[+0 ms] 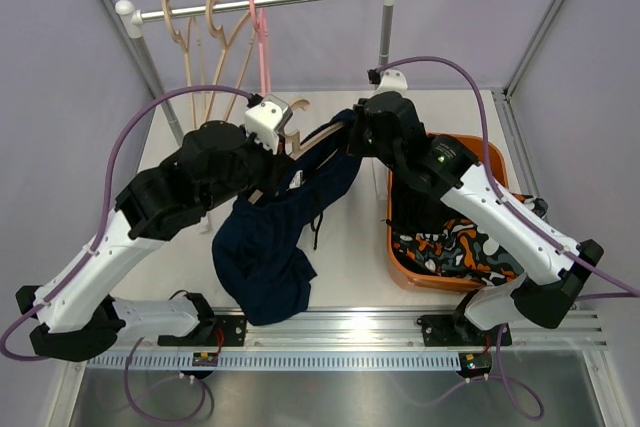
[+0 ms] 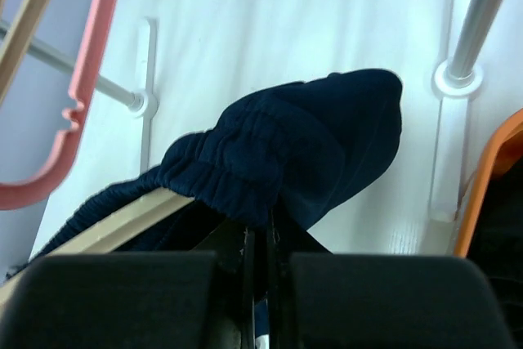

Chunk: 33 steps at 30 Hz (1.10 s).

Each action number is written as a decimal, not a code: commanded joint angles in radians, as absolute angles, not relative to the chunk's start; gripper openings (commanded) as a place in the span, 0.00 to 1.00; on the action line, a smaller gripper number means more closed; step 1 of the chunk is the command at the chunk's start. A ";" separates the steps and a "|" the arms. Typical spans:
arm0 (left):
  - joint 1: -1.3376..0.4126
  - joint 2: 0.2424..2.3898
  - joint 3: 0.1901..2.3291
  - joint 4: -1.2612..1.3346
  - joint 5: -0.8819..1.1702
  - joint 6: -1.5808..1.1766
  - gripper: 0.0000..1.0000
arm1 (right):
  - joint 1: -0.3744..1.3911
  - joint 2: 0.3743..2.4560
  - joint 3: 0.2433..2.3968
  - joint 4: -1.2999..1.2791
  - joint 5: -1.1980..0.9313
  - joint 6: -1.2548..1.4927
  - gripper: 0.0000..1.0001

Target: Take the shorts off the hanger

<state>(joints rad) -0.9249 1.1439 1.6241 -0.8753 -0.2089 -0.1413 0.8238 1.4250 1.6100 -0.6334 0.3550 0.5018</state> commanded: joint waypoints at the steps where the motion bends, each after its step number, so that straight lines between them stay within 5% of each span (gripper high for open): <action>1: -0.930 1.077 1.615 -0.836 -0.176 -0.159 0.00 | 0.795 1.436 1.718 -0.661 0.485 0.472 0.00; 14: -0.937 1.005 1.605 -0.884 -0.127 -0.155 0.00 | 0.519 1.479 1.761 -0.695 0.393 0.457 0.00; 33: -0.937 0.904 1.566 -0.712 -0.150 -0.169 0.00 | 0.549 1.441 1.563 -0.614 0.192 0.498 0.00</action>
<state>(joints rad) -0.9329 0.9634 1.5543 -0.8062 -0.1112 -0.1558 0.5652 1.4731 1.6009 -0.6685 0.1646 0.5011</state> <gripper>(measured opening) 0.093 0.040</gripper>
